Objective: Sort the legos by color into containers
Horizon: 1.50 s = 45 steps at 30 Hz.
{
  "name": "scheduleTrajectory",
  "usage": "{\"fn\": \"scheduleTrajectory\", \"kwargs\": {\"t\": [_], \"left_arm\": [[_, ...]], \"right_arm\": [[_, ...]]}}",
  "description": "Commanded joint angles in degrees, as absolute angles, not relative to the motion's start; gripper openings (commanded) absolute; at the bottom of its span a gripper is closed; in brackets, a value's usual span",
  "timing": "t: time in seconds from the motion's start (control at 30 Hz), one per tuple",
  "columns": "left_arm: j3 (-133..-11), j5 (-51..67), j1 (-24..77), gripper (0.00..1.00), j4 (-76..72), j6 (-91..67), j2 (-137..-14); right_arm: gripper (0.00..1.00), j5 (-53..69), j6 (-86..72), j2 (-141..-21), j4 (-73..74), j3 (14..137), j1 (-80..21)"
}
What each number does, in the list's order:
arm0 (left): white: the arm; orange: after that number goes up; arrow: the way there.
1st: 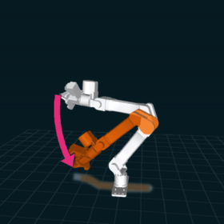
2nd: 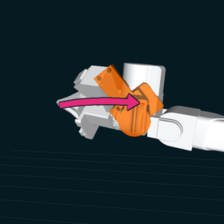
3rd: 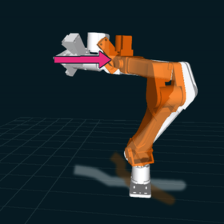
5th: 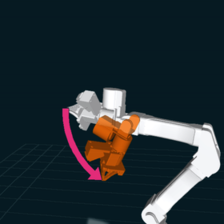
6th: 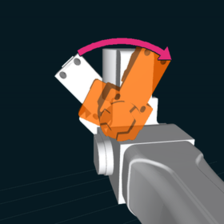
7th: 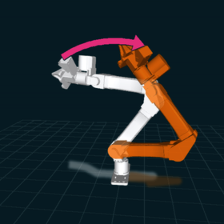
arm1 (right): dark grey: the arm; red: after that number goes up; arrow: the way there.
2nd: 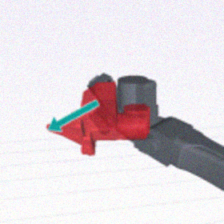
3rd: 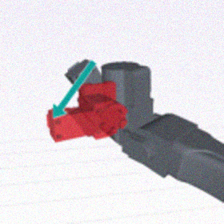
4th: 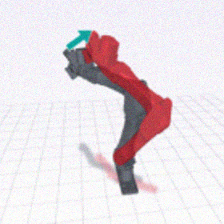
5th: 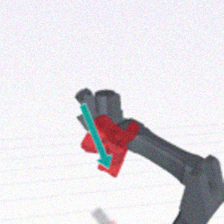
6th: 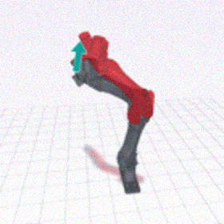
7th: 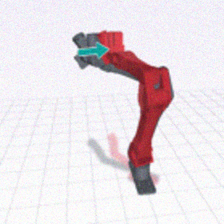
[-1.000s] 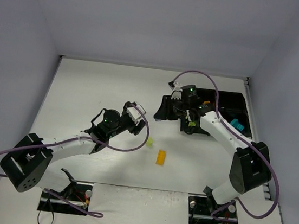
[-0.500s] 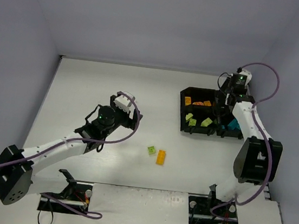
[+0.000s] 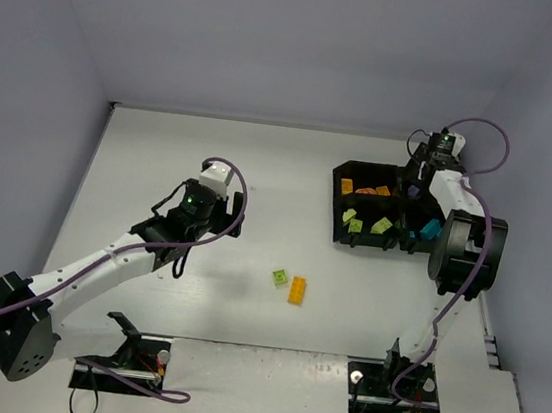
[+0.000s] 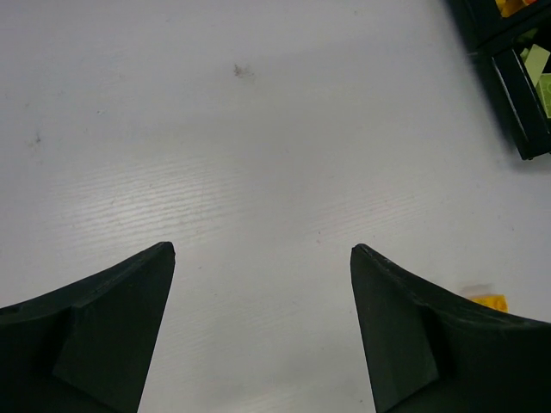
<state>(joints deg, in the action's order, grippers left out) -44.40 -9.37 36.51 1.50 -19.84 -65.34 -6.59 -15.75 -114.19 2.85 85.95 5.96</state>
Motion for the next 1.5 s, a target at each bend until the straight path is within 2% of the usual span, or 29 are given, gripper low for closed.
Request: {"fn": "scheduleTrajectory", "kwargs": {"t": [0.0, 0.1, 0.27, 0.47, 0.57, 0.87, 1.13, 1.37, 1.4, 1.43, 1.47], "left_arm": [[-49.74, -8.44, 35.42, 0.76, 5.36, -24.52, -66.35], [-51.67, -7.12, 34.98, 0.76, 6.68, -25.84, -68.37], [-55.10, -5.89, 34.63, 0.76, 7.82, -27.42, -71.71], [-60.81, -7.82, 33.49, 0.76, 11.42, -29.44, -74.44], [-62.39, -7.91, 32.70, 0.76, 13.00, -29.97, -74.53], [-63.46, -8.44, 31.38, 0.76, 16.17, -32.17, -73.57], [-61.61, -9.84, 31.29, 0.76, 18.28, -32.52, -70.40], [-60.03, -10.37, 31.29, 0.76, 19.42, -33.31, -68.38], [-59.33, -10.63, 31.38, 0.76, 19.51, -33.31, -67.42], [-59.33, -10.63, 31.38, 0.76, 19.51, -33.31, -67.41], [-59.33, -10.63, 31.29, 0.76, 19.69, -33.40, -67.33]], "right_arm": [[0.58, -6.60, -13.55, -109.44, 0.53, 90.09, 5.45], [0.67, -6.15, -9.76, -105.48, 0.53, 88.77, 3.26], [0.68, -1.59, -7.74, -96.45, 2.55, 84.83, -1.30], [0.70, 8.51, -8.17, -85.63, 3.25, 73.23, -15.18], [0.74, 5.90, -9.75, -81.93, 3.43, 67.43, -24.76], [0.79, 0.88, -18.19, -82.43, 2.64, 56.34, -43.74], [0.77, -1.58, -22.94, -87.61, 1.58, 52.21, -50.18], [0.66, -3.34, -25.31, -93.25, 1.06, 51.94, -53.00], [0.43, -4.21, -25.57, -94.64, 0.62, 51.94, -53.69], [0.43, -4.22, -25.58, -94.57, 0.53, 51.94, -53.70], [0.24, -4.91, -25.84, -94.31, 0.53, 51.86, -53.70]]}}
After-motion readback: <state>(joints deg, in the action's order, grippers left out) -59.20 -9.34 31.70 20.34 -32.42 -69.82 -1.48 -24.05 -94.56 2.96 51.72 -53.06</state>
